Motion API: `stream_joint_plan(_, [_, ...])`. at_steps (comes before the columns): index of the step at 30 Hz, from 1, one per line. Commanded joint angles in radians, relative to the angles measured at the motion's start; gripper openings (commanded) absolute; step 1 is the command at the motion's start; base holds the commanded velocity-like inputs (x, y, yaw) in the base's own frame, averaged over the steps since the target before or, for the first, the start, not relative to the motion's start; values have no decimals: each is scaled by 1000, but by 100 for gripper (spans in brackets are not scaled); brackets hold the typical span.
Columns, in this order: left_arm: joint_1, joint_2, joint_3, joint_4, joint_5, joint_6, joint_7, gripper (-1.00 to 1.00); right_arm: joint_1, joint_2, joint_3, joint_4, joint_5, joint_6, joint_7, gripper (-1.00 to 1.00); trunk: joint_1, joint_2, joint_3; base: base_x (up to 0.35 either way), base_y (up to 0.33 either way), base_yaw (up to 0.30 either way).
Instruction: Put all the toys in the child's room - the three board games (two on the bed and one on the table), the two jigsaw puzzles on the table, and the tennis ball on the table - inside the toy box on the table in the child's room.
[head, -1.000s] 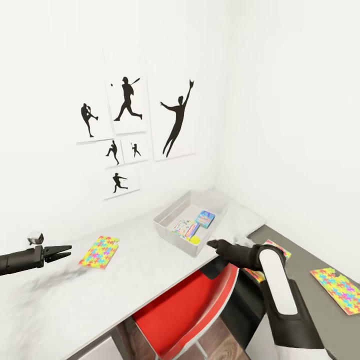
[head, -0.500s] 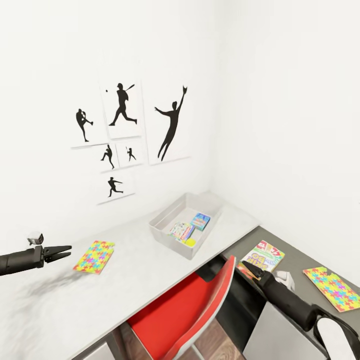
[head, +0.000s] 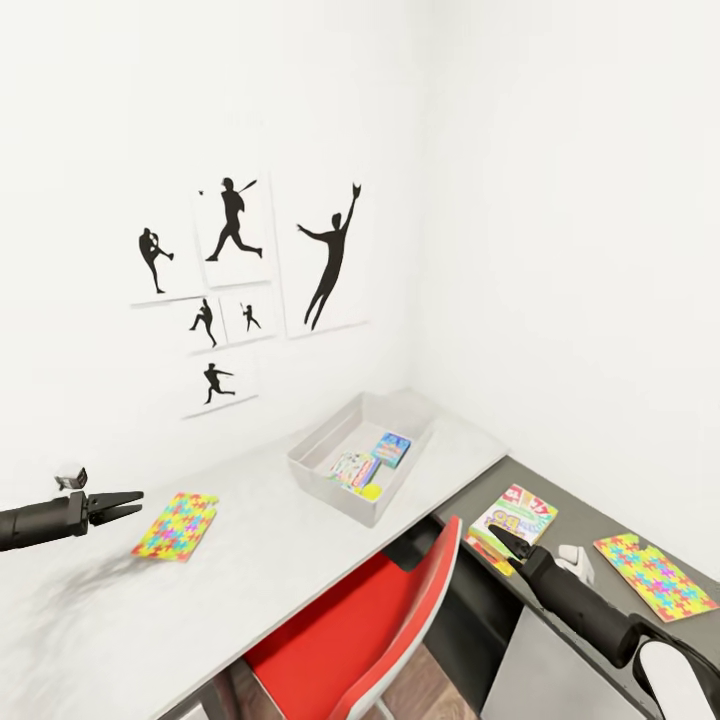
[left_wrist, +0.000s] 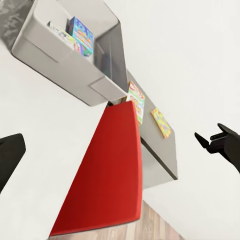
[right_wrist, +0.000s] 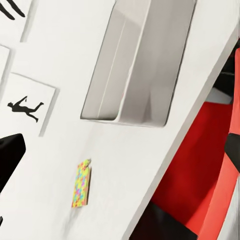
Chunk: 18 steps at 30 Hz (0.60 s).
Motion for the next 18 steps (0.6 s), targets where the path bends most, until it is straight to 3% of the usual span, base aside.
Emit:
stream_joint_plan(1, [-1,0,0,0,0,11,-4,100,-1,0,-2,1,3,6,5,100,1,-2,-1,85,0,-87])
stream_joint_plan(18, [-1,1,1,-1,0,9,-4,100,-1,0,-1,4,24,2,-1,100,1,-2,3,11,0,-13])
